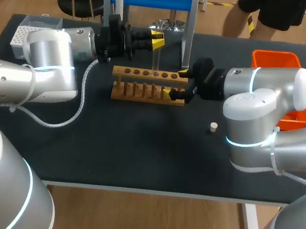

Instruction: Invert the test tube, pick up the pipette, mount the tip to pipette, aspirate from beaker and dispense into the tube, eject the tip, return the pipette, and cap with the stopper.

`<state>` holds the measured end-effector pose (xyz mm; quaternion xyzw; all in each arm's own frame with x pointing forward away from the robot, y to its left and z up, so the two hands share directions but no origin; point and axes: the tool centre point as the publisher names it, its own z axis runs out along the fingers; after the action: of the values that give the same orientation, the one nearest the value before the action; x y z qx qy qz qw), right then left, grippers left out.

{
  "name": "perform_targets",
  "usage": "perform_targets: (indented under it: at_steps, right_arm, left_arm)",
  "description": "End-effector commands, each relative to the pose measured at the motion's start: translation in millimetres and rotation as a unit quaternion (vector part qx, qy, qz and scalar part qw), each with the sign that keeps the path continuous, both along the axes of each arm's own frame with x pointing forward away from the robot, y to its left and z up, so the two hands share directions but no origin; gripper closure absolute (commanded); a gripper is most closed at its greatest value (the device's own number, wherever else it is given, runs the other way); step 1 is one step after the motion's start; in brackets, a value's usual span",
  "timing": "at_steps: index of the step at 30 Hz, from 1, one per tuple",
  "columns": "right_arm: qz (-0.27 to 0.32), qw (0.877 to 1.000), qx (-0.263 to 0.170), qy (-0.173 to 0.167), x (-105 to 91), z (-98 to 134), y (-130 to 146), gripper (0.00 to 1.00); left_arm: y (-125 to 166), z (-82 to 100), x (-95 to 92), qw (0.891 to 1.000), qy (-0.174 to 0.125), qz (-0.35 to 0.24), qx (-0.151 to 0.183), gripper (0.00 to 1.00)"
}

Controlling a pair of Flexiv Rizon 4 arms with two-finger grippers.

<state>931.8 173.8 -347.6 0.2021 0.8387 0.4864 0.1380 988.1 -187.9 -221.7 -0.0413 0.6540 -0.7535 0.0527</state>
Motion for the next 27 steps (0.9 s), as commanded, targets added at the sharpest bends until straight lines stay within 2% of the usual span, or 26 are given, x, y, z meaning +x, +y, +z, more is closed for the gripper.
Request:
perform_targets:
  at_steps: [1, 27]
  right_arm:
    - [0.0, 1.0, 0.0, 0.0, -0.3, -0.3, 0.1, 0.0]
    - [0.0, 1.0, 0.0, 0.0, -0.3, -0.3, 0.1, 0.0]
  left_arm:
    - [-0.1, -3.6, 2.4, 1.0, -0.002, -0.003, -0.003, 1.0]
    - [-0.6, -16.3, 1.1, 1.0, -0.002, 0.001, -0.002, 1.0]
